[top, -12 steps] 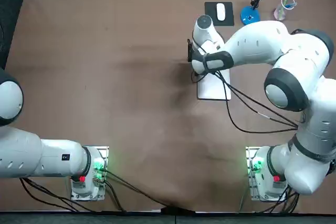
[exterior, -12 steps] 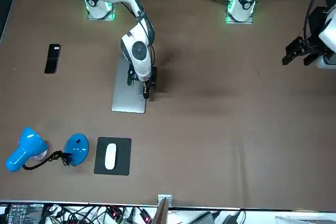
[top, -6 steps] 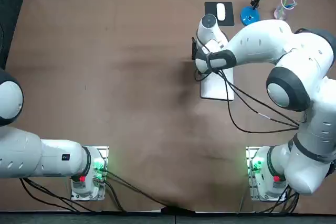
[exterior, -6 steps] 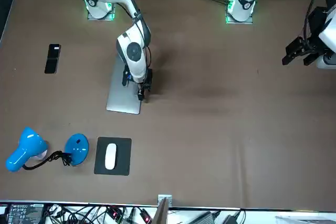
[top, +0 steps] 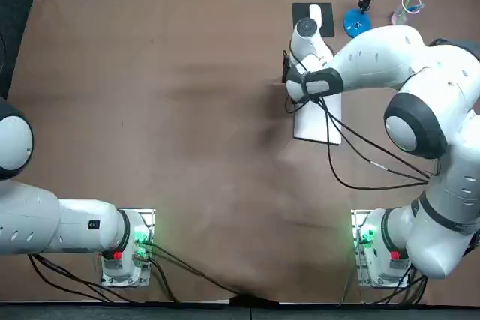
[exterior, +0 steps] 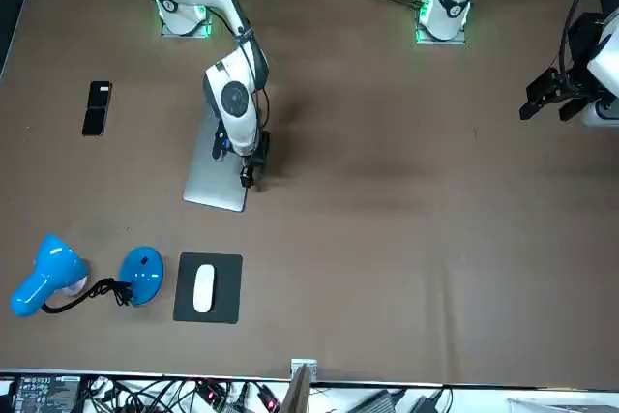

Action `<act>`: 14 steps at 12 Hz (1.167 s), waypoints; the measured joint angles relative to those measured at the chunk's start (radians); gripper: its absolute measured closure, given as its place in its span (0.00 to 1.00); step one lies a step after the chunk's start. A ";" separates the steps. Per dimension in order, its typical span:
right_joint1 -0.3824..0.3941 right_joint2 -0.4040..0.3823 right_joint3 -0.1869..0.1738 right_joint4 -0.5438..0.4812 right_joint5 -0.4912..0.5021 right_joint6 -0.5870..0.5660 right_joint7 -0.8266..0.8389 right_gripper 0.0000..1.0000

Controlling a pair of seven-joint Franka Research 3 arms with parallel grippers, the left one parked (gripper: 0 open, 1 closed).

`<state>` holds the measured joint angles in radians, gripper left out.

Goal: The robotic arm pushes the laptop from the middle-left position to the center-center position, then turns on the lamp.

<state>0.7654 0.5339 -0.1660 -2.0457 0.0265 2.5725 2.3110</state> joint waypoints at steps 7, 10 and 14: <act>-0.002 -0.045 -0.043 -0.084 0.000 0.009 -0.029 0.00; -0.012 -0.064 -0.049 -0.118 0.000 0.010 -0.083 0.00; -0.048 -0.093 -0.053 -0.164 0.000 0.010 -0.172 0.00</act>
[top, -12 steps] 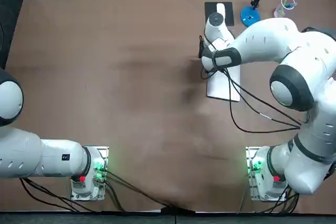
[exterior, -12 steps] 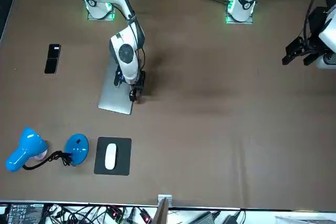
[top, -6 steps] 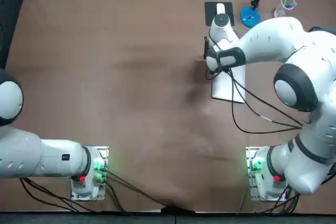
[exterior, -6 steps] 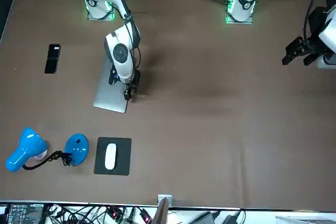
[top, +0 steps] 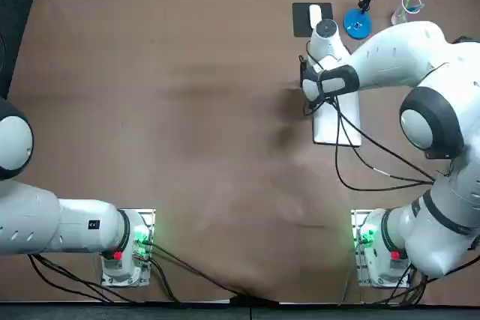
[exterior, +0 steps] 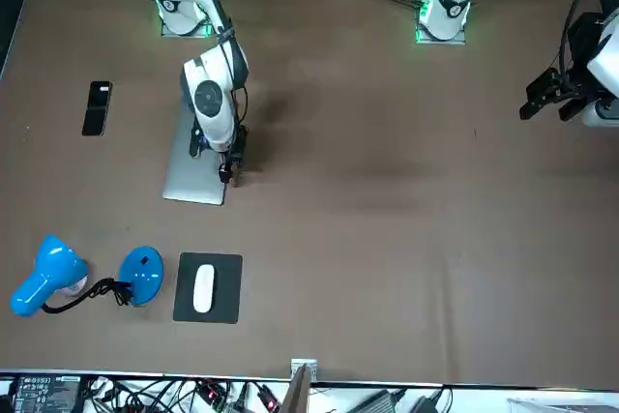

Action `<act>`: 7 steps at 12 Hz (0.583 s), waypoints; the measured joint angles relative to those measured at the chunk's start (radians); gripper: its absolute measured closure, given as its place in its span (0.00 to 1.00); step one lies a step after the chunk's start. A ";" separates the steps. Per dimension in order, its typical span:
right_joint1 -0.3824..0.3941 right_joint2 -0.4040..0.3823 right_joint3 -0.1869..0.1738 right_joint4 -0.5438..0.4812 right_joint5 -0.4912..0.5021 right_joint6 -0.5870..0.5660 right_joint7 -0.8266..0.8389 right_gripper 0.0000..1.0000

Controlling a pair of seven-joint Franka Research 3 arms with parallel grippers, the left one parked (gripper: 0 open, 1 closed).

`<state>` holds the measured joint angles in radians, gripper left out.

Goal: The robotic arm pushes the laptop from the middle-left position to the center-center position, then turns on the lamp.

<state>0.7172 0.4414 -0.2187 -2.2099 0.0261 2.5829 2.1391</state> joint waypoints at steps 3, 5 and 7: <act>-0.032 -0.014 -0.001 -0.023 0.000 0.000 -0.042 0.00; -0.045 -0.020 -0.001 -0.035 -0.001 0.000 -0.063 0.00; -0.062 -0.035 -0.001 -0.056 -0.001 0.000 -0.099 0.00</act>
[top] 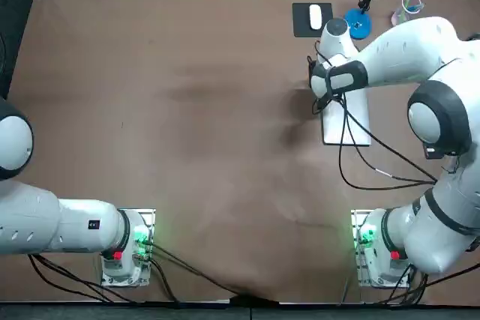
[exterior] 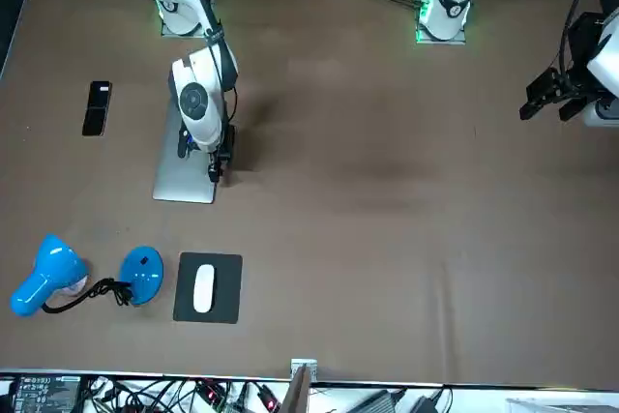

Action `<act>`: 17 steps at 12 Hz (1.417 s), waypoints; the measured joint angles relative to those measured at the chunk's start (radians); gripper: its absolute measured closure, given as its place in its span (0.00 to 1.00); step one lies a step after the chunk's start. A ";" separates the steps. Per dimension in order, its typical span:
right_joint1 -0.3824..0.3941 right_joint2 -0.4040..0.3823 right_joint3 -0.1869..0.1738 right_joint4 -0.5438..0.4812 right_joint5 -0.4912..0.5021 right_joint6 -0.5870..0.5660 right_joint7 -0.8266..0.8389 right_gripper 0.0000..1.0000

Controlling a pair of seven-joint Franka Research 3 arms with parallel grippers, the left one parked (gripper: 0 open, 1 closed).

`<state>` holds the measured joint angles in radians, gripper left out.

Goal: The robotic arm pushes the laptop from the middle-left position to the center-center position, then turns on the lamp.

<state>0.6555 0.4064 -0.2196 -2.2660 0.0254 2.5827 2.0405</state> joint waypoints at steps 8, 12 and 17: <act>-0.043 -0.028 -0.001 -0.039 0.000 -0.003 -0.066 0.00; -0.060 -0.048 -0.001 -0.052 0.000 -0.017 -0.099 0.00; -0.064 -0.065 -0.002 -0.055 -0.001 -0.021 -0.160 0.00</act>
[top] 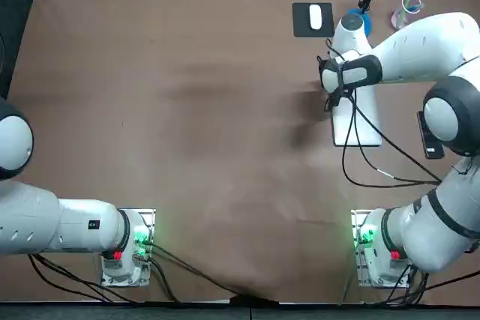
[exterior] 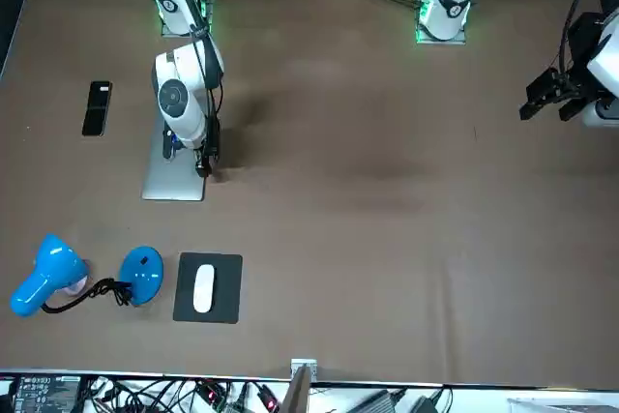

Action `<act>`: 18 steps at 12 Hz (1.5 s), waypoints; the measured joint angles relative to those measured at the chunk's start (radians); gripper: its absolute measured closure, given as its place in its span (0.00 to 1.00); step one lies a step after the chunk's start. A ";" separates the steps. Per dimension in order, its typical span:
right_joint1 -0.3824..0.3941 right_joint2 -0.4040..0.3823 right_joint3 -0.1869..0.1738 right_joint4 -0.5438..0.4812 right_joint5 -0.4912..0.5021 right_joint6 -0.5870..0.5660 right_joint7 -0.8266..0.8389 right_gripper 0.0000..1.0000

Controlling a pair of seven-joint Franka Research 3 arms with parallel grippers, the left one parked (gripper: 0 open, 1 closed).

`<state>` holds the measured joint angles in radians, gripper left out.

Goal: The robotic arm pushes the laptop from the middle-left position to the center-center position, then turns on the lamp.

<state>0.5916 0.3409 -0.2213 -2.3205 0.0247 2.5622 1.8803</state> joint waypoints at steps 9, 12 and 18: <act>-0.004 -0.035 -0.002 0.212 -0.006 -0.216 -0.251 0.00; -0.011 -0.031 -0.002 0.253 -0.006 -0.218 -0.372 0.01; -0.047 -0.001 -0.003 0.343 -0.009 -0.218 -0.575 0.12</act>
<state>0.5447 0.3401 -0.2248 -1.9779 0.0162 2.3444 1.3057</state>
